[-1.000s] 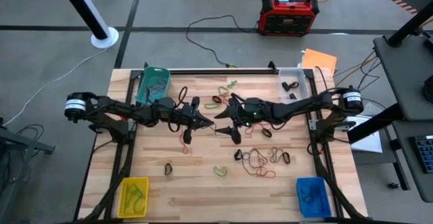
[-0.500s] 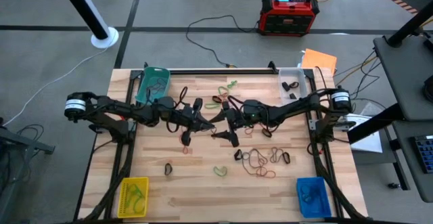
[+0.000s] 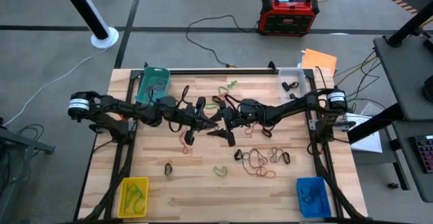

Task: Sort rubber bands into baskets
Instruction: Put the violet rubber band into the blue bin, then put the black rubber band into the transparent bin

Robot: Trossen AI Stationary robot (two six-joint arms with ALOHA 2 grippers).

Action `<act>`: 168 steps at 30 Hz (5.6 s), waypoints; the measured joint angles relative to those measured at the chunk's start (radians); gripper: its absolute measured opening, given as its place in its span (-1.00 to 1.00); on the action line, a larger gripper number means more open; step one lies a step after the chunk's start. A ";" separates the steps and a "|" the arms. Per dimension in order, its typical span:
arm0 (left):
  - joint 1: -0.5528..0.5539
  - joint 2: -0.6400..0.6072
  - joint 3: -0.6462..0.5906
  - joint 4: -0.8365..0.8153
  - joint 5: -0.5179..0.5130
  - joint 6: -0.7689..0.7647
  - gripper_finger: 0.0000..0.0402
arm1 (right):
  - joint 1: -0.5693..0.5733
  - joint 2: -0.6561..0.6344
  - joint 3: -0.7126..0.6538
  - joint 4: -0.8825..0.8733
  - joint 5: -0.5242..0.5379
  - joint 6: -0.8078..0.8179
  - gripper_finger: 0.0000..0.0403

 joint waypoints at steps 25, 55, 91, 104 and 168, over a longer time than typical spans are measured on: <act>0.014 -0.014 -0.005 -0.190 0.000 -0.049 -0.26 | 0.000 -0.031 -0.001 -0.124 0.004 -0.039 -0.96; 0.091 -0.146 -0.003 -0.566 -0.264 0.019 0.15 | 0.097 -0.346 0.100 -1.123 0.014 0.099 -0.96; 0.091 -0.142 -0.003 -0.504 -0.264 0.030 0.07 | 0.889 -0.380 0.042 -1.773 -0.225 1.688 -0.95; 0.091 -0.141 -0.003 -0.506 -0.263 0.030 0.07 | 0.889 -0.379 0.020 -1.778 -0.225 1.741 -0.81; -0.149 -0.390 0.004 -0.923 -0.316 -0.179 0.07 | 0.031 -0.135 0.064 -1.842 0.378 0.493 0.00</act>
